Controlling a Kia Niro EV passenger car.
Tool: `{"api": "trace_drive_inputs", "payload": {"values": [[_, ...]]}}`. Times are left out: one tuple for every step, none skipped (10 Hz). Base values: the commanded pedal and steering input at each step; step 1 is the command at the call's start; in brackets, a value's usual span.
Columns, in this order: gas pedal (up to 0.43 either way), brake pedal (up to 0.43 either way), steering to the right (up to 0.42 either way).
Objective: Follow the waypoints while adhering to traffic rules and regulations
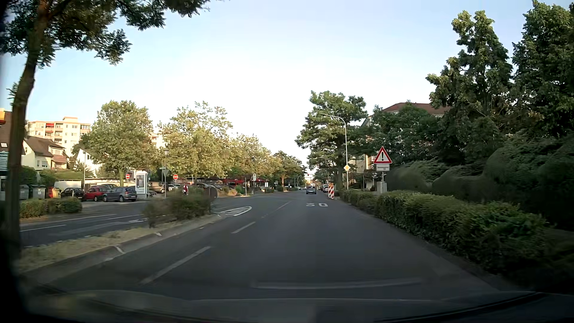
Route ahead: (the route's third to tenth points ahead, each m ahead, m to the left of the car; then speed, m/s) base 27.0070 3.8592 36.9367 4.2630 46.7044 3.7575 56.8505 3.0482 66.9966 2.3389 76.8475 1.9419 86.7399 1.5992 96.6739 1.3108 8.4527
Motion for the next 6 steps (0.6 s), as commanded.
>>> {"api": "trace_drive_inputs", "payload": {"values": [[0.000, 0.030, 0.000], [0.000, 0.030, 0.000], [0.000, 0.030, 0.000], [0.000, 0.030, 0.000], [0.000, 0.030, 0.000], [0.000, 0.030, 0.000]]}}
